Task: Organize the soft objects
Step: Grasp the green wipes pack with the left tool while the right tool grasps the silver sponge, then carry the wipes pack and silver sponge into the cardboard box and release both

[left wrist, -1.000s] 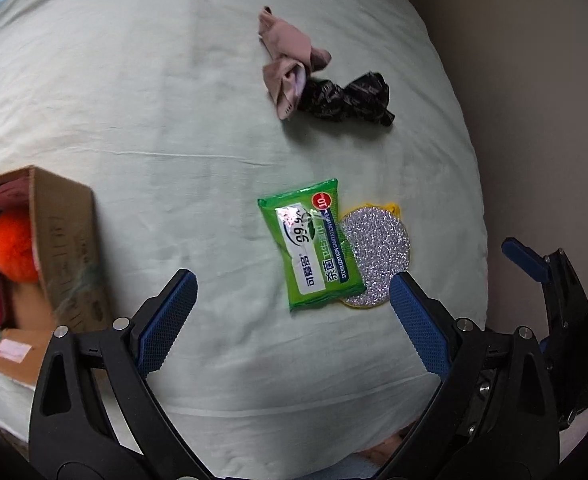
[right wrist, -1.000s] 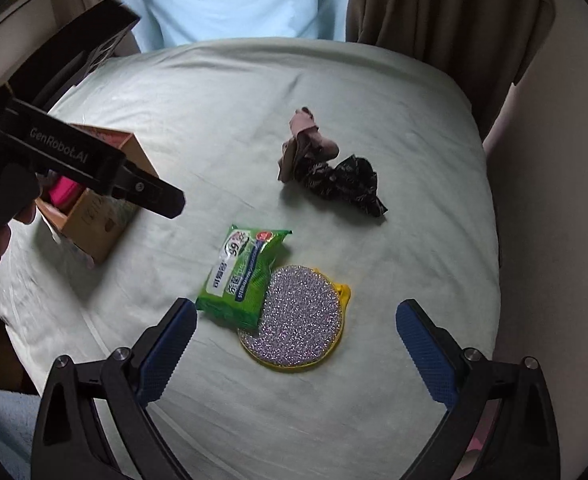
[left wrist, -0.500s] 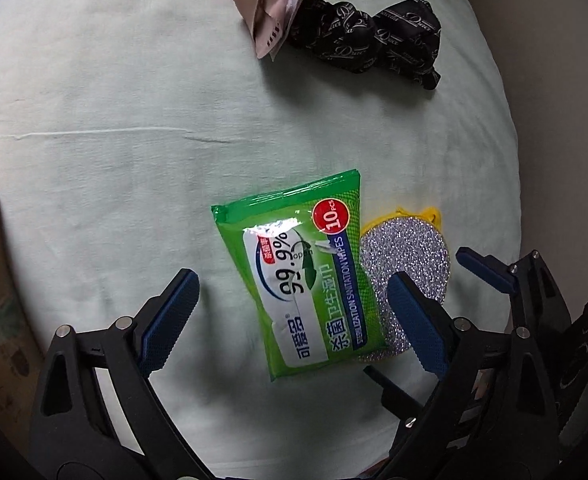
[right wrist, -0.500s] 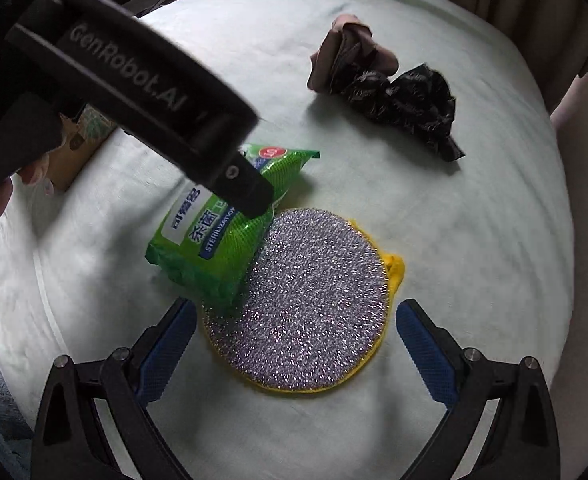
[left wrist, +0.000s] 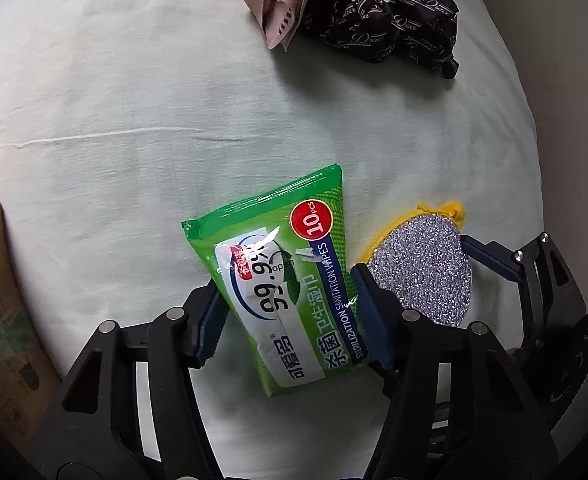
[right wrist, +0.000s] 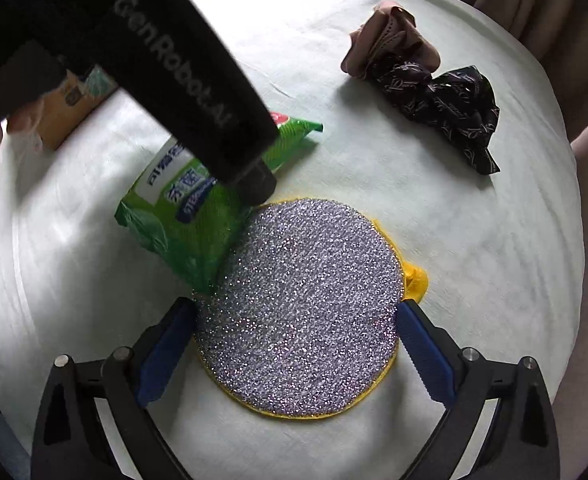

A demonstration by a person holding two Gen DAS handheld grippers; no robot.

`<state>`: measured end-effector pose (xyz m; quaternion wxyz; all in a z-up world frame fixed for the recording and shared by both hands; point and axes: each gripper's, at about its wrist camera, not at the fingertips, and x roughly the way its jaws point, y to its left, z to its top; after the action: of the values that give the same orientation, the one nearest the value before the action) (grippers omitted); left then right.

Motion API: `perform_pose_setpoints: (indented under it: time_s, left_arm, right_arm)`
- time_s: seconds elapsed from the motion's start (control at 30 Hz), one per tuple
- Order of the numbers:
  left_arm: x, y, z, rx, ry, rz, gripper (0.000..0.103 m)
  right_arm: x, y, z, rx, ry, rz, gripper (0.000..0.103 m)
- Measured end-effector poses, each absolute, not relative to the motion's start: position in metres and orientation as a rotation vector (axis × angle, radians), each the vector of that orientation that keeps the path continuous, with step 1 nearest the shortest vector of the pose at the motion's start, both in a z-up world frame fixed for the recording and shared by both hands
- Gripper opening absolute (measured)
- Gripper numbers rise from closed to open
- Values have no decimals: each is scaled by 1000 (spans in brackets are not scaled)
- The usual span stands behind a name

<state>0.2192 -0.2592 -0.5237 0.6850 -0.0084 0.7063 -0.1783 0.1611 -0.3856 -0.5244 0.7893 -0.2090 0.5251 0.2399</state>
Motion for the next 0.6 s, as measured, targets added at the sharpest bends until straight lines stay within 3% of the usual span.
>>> perform_pose_setpoints:
  time_s: [0.23, 0.5, 0.6]
  left_arm:
    - [209, -255, -512, 17, 1555, -390, 44]
    - [200, -233, -494, -2, 1563, -353, 43]
    - [198, -232, -477, -9, 1535, -356, 43]
  right_arm:
    - [151, -381, -522, -463, 1125, 515, 75]
    - [147, -378, -507, -374, 1149, 440, 39]
    - [150, -383, -498, -303, 1158, 405, 37]
